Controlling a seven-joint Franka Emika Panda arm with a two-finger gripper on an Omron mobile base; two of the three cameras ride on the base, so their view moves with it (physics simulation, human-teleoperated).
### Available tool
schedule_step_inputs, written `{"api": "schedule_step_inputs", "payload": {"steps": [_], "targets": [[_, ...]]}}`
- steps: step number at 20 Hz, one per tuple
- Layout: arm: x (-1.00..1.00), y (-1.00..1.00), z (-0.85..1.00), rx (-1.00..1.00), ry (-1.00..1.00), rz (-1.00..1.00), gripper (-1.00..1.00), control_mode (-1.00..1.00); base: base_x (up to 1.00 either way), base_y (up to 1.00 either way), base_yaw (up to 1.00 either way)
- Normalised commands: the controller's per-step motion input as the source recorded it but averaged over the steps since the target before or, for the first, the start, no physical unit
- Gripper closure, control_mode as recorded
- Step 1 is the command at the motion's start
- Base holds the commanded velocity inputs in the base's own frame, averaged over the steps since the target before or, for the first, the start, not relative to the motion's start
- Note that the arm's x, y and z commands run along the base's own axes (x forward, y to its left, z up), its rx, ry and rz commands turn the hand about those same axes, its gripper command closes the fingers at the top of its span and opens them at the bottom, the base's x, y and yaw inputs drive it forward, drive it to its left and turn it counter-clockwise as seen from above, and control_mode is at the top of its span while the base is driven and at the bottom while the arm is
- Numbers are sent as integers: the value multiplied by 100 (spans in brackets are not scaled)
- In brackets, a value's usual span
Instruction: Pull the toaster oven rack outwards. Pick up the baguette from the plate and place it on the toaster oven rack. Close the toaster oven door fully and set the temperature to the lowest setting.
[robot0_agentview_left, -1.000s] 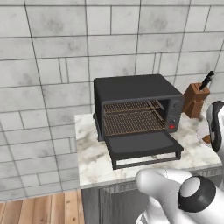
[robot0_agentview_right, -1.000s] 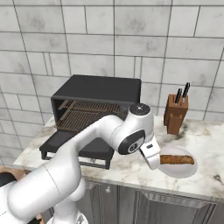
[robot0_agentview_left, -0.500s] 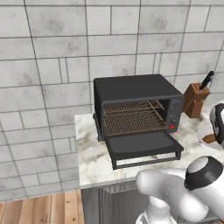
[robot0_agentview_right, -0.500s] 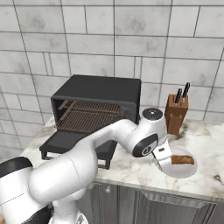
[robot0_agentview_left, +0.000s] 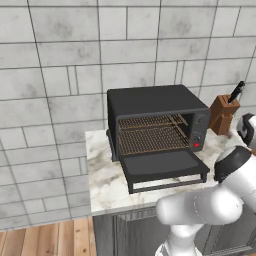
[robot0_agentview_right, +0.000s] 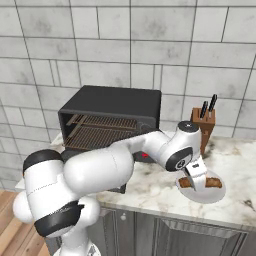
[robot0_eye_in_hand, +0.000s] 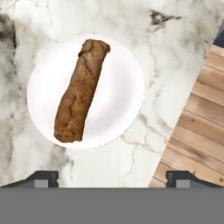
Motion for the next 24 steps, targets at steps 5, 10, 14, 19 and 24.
{"api": "schedule_step_inputs", "payload": {"steps": [5, 10, 14, 19, 24], "targets": [[14, -30, -43, 1, 7, 0, -100, -100, 0, 0, 0], [6, -22, -41, 1, 4, 0, -100, -100, 0, 0, 0], [15, -9, -16, 2, 0, 0, -100, -100, 0, 0, 0], [28, -7, -5, 2, 0, 0, -100, -100, 0, 0, 0], [23, -4, -4, 3, 0, 0, -100, -100, 0, 0, 0]]}}
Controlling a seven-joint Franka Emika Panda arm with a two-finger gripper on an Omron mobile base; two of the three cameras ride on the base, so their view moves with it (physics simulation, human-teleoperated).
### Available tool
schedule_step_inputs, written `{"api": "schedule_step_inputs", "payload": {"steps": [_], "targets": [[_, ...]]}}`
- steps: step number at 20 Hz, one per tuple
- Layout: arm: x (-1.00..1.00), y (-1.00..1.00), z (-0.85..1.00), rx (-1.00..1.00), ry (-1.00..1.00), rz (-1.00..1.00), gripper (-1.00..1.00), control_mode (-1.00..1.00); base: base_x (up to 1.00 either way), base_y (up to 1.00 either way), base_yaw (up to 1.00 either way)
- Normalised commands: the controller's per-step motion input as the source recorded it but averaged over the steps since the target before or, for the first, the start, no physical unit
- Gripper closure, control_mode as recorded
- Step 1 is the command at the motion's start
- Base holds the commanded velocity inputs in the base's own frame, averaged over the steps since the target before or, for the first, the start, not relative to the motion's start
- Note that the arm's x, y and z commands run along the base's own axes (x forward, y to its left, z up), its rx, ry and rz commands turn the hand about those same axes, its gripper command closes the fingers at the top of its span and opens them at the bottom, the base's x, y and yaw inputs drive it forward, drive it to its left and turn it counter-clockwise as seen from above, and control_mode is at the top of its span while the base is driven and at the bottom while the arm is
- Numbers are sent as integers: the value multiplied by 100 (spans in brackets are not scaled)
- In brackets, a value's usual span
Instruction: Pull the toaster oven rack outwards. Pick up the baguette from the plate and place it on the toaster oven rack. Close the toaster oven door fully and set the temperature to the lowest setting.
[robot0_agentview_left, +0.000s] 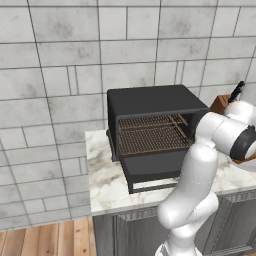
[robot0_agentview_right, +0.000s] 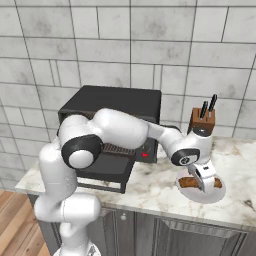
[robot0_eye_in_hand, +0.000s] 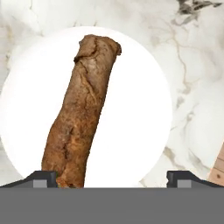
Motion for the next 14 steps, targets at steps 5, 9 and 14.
{"api": "schedule_step_inputs", "payload": {"steps": [5, 9, 14], "targets": [[15, -10, -27, 1, 0, 1, -100, -100, 0, 0, 0], [19, -1, -33, 0, 0, 0, -100, -100, 0, 0, 0], [27, 0, -20, 0, 0, 0, -100, -100, 0, 0, 0]]}}
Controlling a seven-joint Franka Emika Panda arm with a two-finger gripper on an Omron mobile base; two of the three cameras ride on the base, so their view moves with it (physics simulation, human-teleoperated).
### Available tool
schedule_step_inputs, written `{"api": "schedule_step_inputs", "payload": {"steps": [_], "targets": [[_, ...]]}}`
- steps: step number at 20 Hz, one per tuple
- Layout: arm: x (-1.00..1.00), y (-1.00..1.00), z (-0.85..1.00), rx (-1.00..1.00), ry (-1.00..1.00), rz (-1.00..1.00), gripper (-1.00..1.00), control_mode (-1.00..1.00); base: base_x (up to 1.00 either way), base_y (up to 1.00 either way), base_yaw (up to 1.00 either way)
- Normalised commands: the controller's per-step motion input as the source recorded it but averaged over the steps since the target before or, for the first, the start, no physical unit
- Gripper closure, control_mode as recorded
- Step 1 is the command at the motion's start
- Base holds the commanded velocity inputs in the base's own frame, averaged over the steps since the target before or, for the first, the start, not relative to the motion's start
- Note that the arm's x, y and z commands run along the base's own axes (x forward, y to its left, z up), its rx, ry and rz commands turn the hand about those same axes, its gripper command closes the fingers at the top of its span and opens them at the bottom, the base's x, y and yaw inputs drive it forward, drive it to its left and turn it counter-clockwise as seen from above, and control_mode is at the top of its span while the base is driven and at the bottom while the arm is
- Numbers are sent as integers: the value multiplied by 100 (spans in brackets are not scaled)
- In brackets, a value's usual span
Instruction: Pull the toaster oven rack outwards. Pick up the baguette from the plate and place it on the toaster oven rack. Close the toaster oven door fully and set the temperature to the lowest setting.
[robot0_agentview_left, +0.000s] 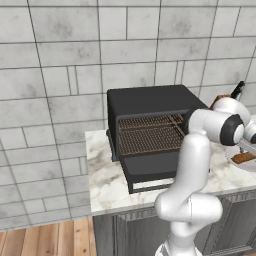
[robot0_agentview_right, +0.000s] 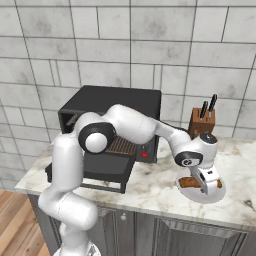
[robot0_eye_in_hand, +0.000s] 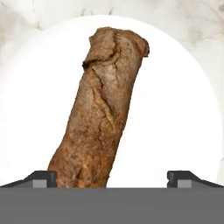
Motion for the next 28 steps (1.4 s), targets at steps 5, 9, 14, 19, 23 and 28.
{"api": "schedule_step_inputs", "payload": {"steps": [5, 9, 14, 19, 23, 28], "targets": [[28, 0, -17, 0, 0, 0, -100, -100, 0, 0, 0], [26, -2, -32, 0, 1, 0, -100, -100, 0, 0, 0], [21, -1, -56, 0, 7, 0, -100, -100, 0, 0, 0], [6, 0, -56, 0, 9, 0, 100, -100, 0, 0, 0], [0, 0, -5, 0, 0, 0, 100, -100, 0, 0, 0], [-6, 0, 0, 0, -1, 0, 100, -100, 0, 0, 0]]}}
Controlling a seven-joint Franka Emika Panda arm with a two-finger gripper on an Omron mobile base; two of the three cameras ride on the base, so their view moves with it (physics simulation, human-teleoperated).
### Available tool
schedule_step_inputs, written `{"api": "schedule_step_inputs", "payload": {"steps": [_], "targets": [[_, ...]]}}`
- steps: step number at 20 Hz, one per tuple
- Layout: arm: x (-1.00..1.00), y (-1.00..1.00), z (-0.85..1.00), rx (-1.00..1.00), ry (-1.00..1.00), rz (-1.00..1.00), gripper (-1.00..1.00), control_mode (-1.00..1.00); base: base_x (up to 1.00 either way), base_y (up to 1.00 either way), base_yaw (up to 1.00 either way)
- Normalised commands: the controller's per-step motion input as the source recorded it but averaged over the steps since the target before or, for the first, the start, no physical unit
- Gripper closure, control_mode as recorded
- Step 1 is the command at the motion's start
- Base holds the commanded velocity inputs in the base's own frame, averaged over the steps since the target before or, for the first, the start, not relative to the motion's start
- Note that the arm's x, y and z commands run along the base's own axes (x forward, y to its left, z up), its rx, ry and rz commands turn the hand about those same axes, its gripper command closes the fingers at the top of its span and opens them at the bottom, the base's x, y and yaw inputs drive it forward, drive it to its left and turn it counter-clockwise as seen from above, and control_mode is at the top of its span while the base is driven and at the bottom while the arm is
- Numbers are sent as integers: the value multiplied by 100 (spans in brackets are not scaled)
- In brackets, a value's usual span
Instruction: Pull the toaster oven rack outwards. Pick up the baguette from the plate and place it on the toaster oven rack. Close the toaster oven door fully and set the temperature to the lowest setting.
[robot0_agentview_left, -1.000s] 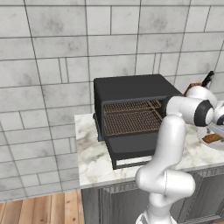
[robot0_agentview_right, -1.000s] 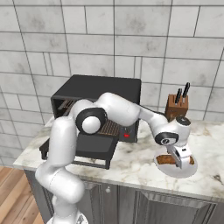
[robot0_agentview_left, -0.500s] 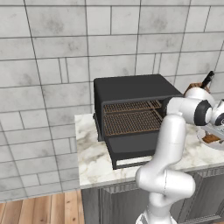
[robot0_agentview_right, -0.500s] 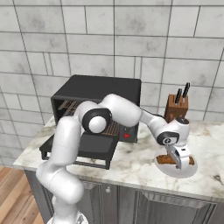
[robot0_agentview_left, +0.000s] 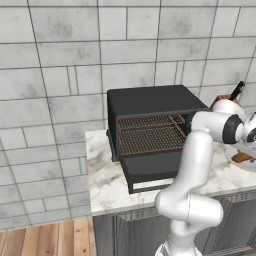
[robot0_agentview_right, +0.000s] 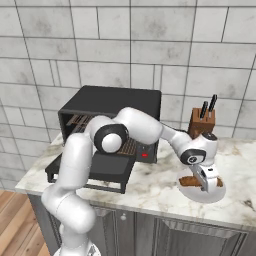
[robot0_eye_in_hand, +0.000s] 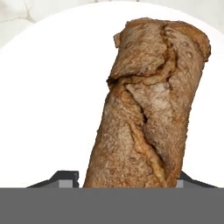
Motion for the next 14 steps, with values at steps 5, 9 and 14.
{"api": "schedule_step_inputs", "payload": {"steps": [5, 9, 14], "targets": [[-26, 0, 60, 0, -1, -1, 100, -100, 0, 0, 0], [-29, 41, 99, -9, -1, -9, 100, -100, 0, 0, 0], [-25, 67, 100, -3, 0, -17, 100, -100, 0, 0, 0]]}}
